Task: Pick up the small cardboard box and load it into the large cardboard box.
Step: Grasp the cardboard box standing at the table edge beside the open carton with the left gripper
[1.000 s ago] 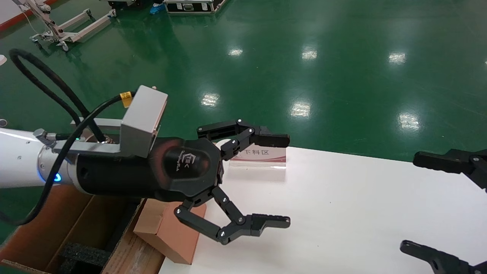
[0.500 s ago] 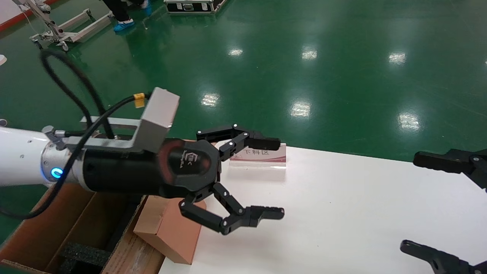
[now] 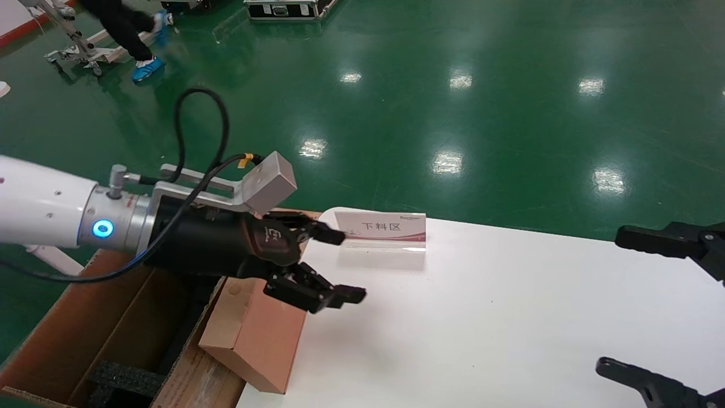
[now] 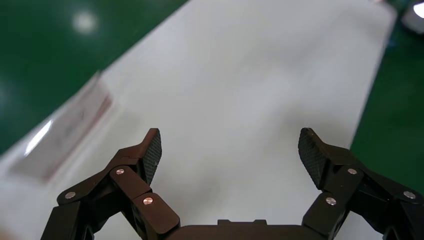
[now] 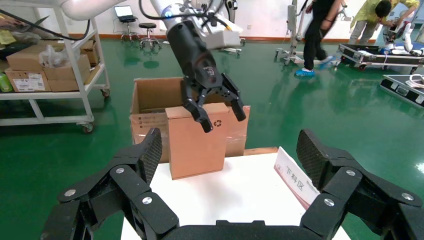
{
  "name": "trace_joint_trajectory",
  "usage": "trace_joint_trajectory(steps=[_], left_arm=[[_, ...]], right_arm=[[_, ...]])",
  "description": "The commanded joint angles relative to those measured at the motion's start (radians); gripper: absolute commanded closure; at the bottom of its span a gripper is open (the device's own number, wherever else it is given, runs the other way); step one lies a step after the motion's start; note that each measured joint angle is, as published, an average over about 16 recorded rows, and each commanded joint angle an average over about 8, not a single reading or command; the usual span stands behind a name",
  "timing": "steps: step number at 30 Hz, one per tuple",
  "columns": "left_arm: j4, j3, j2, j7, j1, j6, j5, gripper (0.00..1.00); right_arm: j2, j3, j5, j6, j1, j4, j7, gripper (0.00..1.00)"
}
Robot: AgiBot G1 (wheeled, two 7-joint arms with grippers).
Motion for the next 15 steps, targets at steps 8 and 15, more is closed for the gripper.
trace_joint_trajectory(steps=[8,15], left_arm=[[-0.002,0.131,0.060,-0.278,-0.185,0.097,0.197,0.00],[-0.003,0.258,0.079,-0.396,-0.299,0.119,0.260,0.00]], right_arm=[[0.000,-0.001,0.000,0.000,0.000,0.000,0.000,0.00],[0.000,-0.001,0.001,0.001,0.000,0.000,-0.001,0.00]])
